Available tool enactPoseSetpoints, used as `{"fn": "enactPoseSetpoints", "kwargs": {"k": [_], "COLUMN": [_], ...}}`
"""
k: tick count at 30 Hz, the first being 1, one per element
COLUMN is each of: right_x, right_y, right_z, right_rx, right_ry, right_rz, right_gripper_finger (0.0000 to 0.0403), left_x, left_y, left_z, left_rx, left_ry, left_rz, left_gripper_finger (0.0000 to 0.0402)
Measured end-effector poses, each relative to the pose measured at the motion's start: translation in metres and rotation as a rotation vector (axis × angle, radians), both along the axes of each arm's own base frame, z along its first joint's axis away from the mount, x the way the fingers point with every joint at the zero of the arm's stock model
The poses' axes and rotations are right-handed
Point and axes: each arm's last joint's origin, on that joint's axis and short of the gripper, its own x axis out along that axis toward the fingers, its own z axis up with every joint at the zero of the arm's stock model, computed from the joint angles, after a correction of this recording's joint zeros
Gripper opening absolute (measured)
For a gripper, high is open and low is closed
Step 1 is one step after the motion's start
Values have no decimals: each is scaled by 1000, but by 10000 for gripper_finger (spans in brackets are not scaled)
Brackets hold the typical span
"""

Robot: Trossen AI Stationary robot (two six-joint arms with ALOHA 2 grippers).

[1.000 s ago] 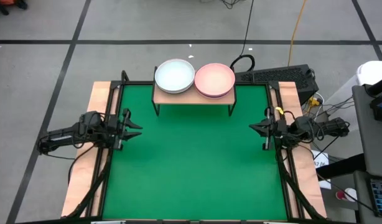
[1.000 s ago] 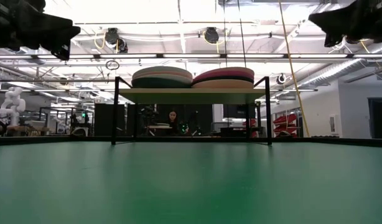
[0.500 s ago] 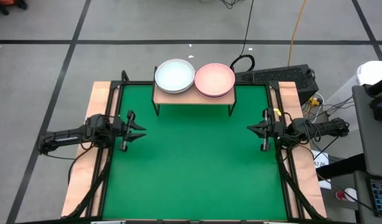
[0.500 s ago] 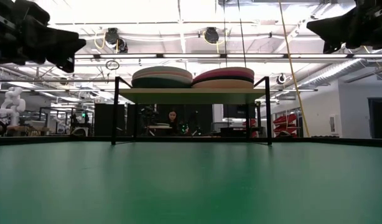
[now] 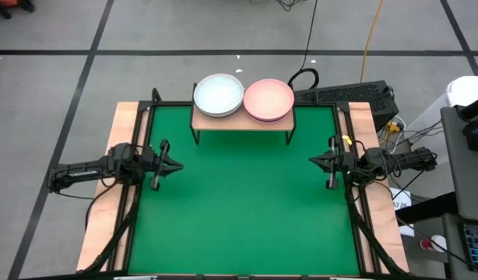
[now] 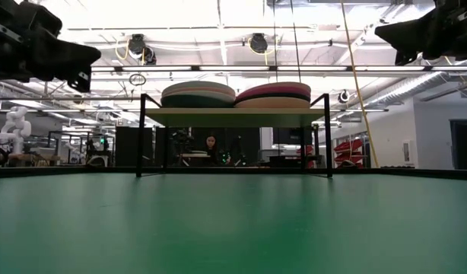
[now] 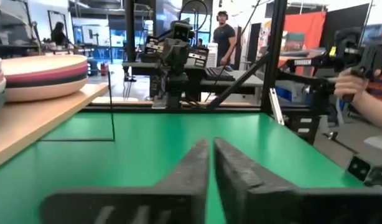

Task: Place and stack plates onto a shelf
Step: Return to Home Position

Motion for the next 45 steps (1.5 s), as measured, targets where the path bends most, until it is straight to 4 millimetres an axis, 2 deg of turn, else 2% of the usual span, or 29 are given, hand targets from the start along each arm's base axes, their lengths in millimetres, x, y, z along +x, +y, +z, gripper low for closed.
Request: {"fn": "enactPoseSetpoints", "kwargs": {"k": [1,3,10,18,45], "right_x": [0,0,-1,-1,-1], "right_y": [0,0,0,-2,-2], "right_z": [0,0,3,3,3], "right_rx": [-3,-15,-11,-53,-55], "right_ry": [0,0,-31,-25,-25], "right_rz": [-1,-2,-4,-90,-86], "right_gripper_finger": [0,0,0,0,0], "left_x": [0,0,0,0,0], "left_y": [0,1,2,2,2], "left_z": [0,0,-1,0,0], "left_rx": [12,16,-39,-33,-31], "left_ry": [-1,2,10,5,4], "left_rz": [4,36,69,69,71], "left_gripper_finger": [19,9,9,8,8]}}
